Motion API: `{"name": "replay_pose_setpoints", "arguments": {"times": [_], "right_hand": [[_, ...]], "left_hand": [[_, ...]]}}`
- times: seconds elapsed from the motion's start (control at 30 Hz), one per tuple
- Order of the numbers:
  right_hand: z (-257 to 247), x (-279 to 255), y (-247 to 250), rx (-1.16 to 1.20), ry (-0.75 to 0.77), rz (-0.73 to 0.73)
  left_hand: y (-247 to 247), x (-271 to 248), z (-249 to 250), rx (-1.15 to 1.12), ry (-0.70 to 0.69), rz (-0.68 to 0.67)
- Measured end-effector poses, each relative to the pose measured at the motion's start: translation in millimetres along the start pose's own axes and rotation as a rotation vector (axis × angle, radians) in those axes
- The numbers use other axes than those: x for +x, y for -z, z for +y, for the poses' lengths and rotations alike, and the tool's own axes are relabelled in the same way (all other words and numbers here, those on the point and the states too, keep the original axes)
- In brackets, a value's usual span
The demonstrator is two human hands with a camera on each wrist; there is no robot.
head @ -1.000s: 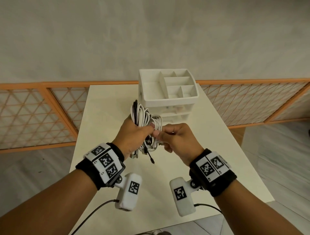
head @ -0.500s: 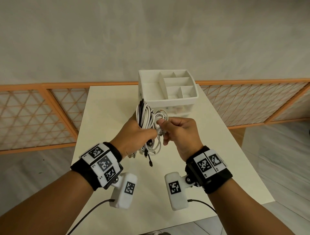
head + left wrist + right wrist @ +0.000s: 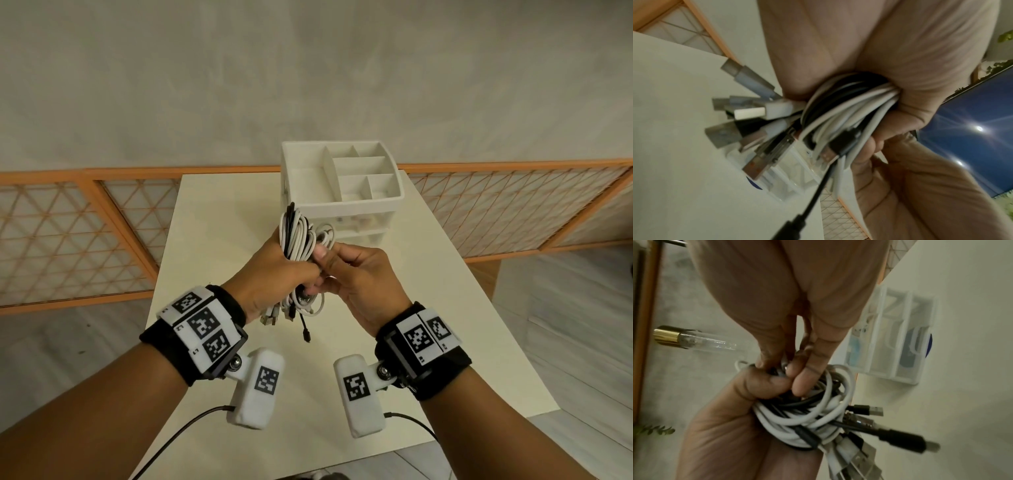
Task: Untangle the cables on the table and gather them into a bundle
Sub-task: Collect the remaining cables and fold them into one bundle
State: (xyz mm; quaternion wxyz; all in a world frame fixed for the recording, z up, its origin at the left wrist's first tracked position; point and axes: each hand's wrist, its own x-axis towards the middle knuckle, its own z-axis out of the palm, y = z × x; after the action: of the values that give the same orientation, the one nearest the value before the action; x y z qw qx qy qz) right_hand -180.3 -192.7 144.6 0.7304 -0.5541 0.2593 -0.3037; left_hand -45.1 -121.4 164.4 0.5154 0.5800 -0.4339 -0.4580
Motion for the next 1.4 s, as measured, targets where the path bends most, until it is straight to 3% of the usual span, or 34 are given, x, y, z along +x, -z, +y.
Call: {"name": "replay_pose_setpoints", "arguments": {"times": [0.2, 0.43, 0.6, 0.7, 0.9, 1.07, 1.27, 1.4], "right_hand": [[-0.4, 1.1, 11.8, -0.109, -0.021, -0.171], [5.2, 3.9, 3.8, -0.396, 0.137, -0.012], [-2.8, -3.1, -0.7, -0.652, 0.193, -0.099], [-15.6, -6.0, 1.0, -0.569, 0.138, -0.142], [-7.9, -0.6, 0.3, -0.405, 0.184, 0.025], [3.5, -0.2, 0.6, -0.481, 0.272, -0.032], [9.3, -1.5, -3.4, -0.660, 0.384, 0.035], [0.3, 0.6, -1.0, -0.505, 0.237, 0.058]], "left_hand": [[2.9, -3.1, -9.3, -0.029, 0.023, 0.007], [-0.8, -6.8, -4.5, -0.075, 0.002, 0.028], [-0.3, -10.6, -0.5, -0.115, 0.018, 0.022], [-0.2, -11.1, 2.9, -0.113, 0.016, 0.018], [-0.3, -7.2, 4.2, -0.108, 0.009, 0.039], [2.4, -6.9, 0.3, -0.181, 0.038, 0.086], [0.0, -8.5, -5.7, -0.191, 0.028, 0.156], [3.8, -5.0, -9.9, -0.226, 0.023, 0.255]]}}
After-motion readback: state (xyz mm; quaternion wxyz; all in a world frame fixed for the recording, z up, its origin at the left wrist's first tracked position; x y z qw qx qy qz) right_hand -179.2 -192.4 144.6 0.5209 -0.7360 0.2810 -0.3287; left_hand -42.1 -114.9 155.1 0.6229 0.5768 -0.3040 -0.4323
